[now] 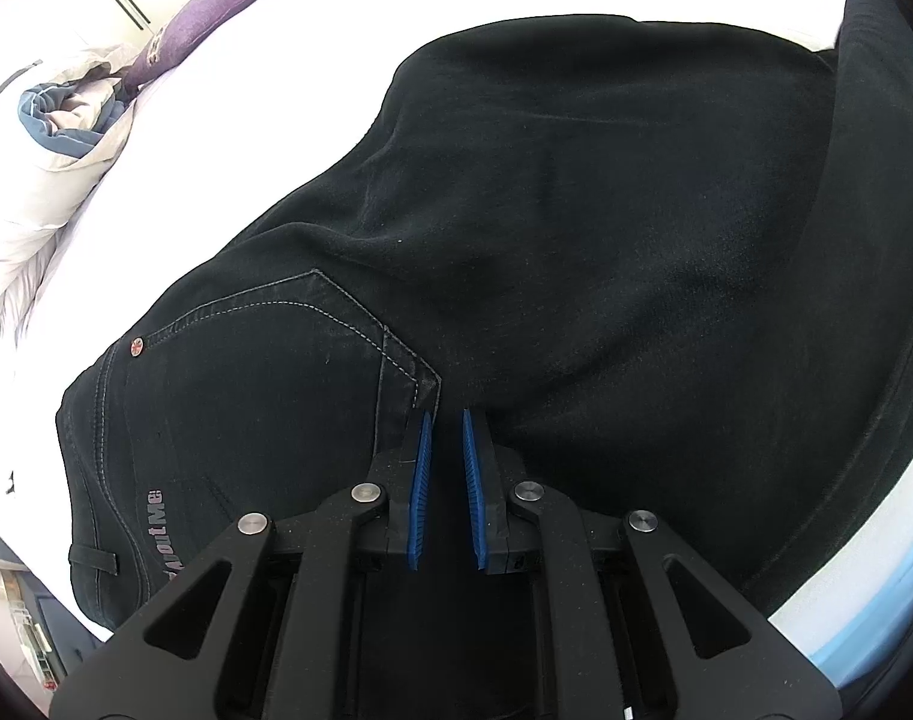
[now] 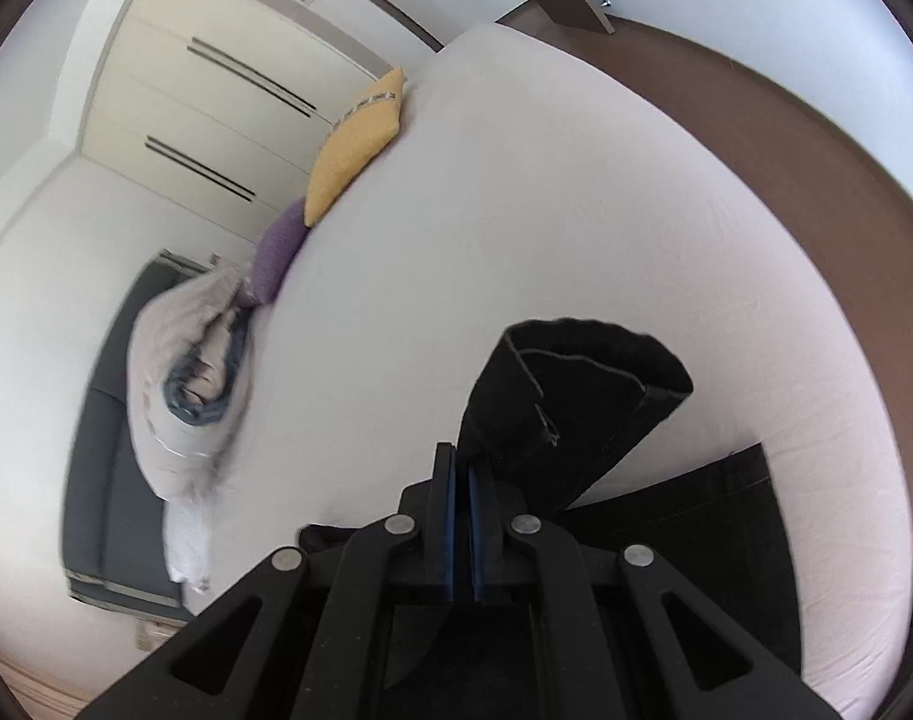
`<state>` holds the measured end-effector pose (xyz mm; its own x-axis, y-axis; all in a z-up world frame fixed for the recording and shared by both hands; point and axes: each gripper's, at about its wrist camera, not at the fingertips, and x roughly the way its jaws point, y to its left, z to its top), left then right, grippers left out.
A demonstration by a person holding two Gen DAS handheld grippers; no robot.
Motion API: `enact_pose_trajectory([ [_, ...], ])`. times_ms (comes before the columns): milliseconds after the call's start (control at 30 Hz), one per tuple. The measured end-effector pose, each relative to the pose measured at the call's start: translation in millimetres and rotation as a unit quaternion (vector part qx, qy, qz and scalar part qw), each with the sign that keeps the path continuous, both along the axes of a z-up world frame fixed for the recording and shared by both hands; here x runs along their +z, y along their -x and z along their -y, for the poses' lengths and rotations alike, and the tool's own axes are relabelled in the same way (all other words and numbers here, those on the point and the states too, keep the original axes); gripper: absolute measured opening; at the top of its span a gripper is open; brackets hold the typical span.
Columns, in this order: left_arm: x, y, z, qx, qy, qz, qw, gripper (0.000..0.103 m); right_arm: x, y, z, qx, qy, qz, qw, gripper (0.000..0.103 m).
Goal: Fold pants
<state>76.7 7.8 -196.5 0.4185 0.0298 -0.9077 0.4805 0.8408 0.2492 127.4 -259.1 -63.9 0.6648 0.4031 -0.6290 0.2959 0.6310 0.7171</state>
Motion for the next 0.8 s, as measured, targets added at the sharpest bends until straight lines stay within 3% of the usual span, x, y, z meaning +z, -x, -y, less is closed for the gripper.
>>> enact_pose_trajectory([
  [233, 1, 5, 4, -0.003, -0.005, 0.000, 1.0000, 0.011, 4, 56, 8, -0.023, -0.015, 0.014, 1.000, 0.005],
  [333, 2, 6, 4, -0.001, -0.002, 0.000, 1.0000, 0.011, -34, 97, 20, -0.052, -0.024, -0.025, 0.998, 0.005],
  [433, 3, 8, 6, -0.002, -0.008, 0.001, 1.0000, 0.011, -107, 149, 35, -0.109, -0.101, -0.134, 0.980, 0.009],
  [467, 3, 8, 7, -0.002, -0.010, 0.000, 1.0000, 0.011, -118, 163, 35, -0.117, -0.118, -0.139, 0.976, 0.006],
  [600, 1, 6, 10, -0.001, -0.016, -0.004, 0.9999, 0.011, -102, 184, 31, -0.109, -0.063, -0.107, 0.986, 0.010],
  [733, 1, 5, 15, 0.004, -0.019, -0.007, 0.9998, 0.011, -80, 189, 58, -0.146, -0.074, -0.034, 0.986, 0.012],
  [767, 1, 5, 15, 0.005, -0.019, -0.007, 0.9998, 0.011, -72, 186, 64, -0.140, -0.062, -0.023, 0.988, 0.014],
  [800, 1, 4, 16, 0.007, -0.019, -0.007, 0.9998, 0.011, -68, 180, 67, -0.125, -0.051, -0.020, 0.991, 0.029],
])
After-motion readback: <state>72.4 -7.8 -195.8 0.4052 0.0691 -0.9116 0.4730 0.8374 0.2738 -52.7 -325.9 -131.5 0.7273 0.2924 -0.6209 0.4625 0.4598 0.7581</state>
